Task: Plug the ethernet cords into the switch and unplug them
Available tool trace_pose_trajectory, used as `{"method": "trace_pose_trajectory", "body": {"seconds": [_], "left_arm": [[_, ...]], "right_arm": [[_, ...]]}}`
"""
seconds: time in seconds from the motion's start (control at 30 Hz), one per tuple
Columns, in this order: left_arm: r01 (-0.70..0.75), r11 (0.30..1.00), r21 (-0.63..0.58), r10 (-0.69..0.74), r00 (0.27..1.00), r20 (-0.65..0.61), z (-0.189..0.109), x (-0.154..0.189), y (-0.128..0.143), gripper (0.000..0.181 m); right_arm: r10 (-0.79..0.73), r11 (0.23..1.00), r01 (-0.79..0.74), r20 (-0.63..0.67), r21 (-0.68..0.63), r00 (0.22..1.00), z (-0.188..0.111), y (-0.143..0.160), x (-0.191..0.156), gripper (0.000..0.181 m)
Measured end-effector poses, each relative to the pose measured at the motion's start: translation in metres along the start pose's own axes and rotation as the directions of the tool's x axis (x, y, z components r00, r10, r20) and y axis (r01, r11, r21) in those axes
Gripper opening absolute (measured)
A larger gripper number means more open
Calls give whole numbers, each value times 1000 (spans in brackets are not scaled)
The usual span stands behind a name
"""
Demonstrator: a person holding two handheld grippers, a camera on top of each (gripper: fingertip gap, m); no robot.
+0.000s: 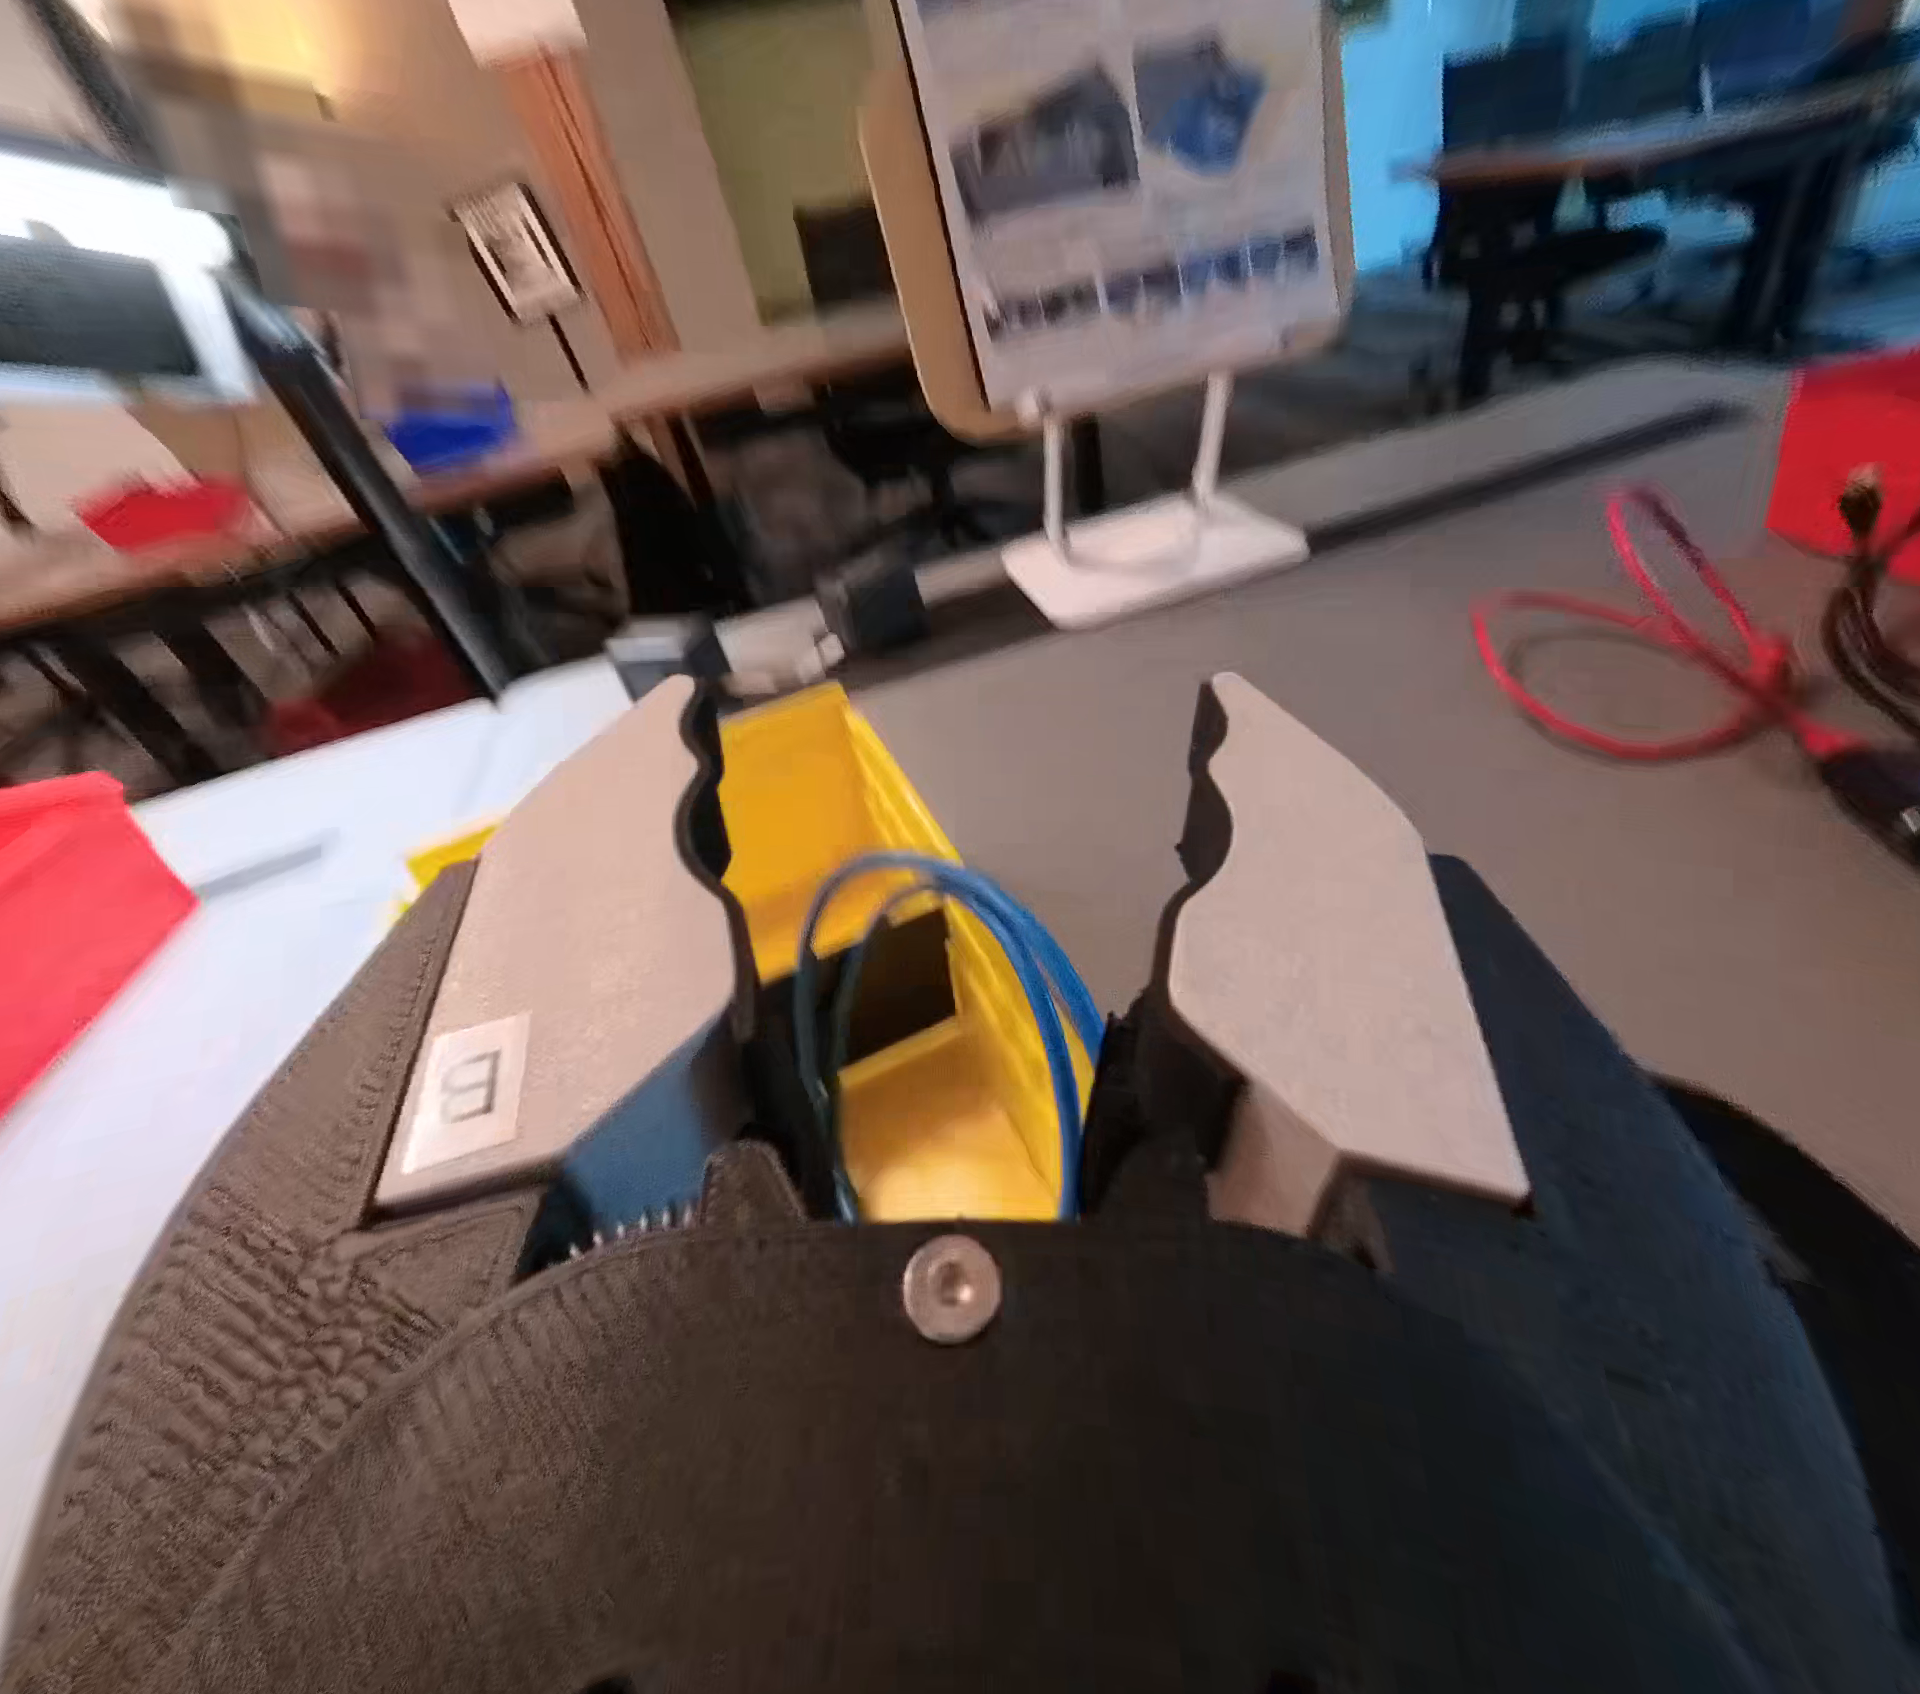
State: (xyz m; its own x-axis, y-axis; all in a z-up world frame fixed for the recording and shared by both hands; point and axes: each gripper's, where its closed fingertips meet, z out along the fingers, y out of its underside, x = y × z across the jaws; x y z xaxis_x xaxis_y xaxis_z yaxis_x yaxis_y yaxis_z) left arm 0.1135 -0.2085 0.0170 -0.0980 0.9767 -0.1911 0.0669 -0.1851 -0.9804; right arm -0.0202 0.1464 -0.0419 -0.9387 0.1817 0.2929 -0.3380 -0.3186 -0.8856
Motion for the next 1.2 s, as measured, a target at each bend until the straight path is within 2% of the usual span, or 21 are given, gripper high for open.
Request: {"method": "trace_pose_trajectory", "body": {"seconds": [0.1,0.2,0.3,0.37,0.4,0.47,0.53,0.67,0.77,0.87,0.93,1.0,1.07,1.13,1.2], "left_arm": [[-21,959,-281,-3,996,-84,17,13,48,82],[-78,894,-440,39,994,-97,29,13,82,59],[-77,850,-521,21,993,-113,36,14,103,39],[-107,816,-568,29,989,-144,36,18,114,32],[-131,800,-586,47,986,-157,34,19,117,22],[-154,788,-596,108,988,-112,33,12,114,18],[-149,811,-566,162,986,-27,30,0,101,12],[-170,890,-424,260,952,163,15,-28,60,6],[-189,966,-178,233,934,272,4,-37,14,6],[-305,946,111,260,916,306,-12,-25,-35,6],[-290,909,300,203,936,288,-25,-10,-63,5],[-237,844,480,140,963,230,-37,7,-88,6],[-144,771,621,87,989,122,-45,27,-105,5],[7,715,699,44,998,-55,-47,51,-116,5],[203,686,699,7,958,-285,-42,80,-121,6]], "right_arm": [[-11,1000,11,-8,-6,1000,-1,1,1,130],[-15,1000,15,-3,-14,1000,-1,2,0,130],[-24,999,25,7,-27,1000,0,5,-2,130],[-30,999,31,15,-39,999,0,7,-4,130],[-32,998,33,19,-46,999,0,8,-4,130],[-38,997,40,27,-60,999,1,11,-6,129],[-47,997,49,33,-66,998,1,11,-8,129],[-65,995,68,43,-68,997,1,12,-10,128],[-89,992,93,52,-81,995,2,14,-12,128],[-107,990,112,57,-90,993,2,16,-14,128],[-120,988,125,58,-95,991,2,17,-14,127],[-133,986,139,63,-96,989,2,17,-16,124],[-143,984,150,70,-92,987,3,16,-18,119],[-134,986,141,88,-85,987,3,15,-23,112],[-110,991,118,114,-66,987,3,11,-28,100]]}}
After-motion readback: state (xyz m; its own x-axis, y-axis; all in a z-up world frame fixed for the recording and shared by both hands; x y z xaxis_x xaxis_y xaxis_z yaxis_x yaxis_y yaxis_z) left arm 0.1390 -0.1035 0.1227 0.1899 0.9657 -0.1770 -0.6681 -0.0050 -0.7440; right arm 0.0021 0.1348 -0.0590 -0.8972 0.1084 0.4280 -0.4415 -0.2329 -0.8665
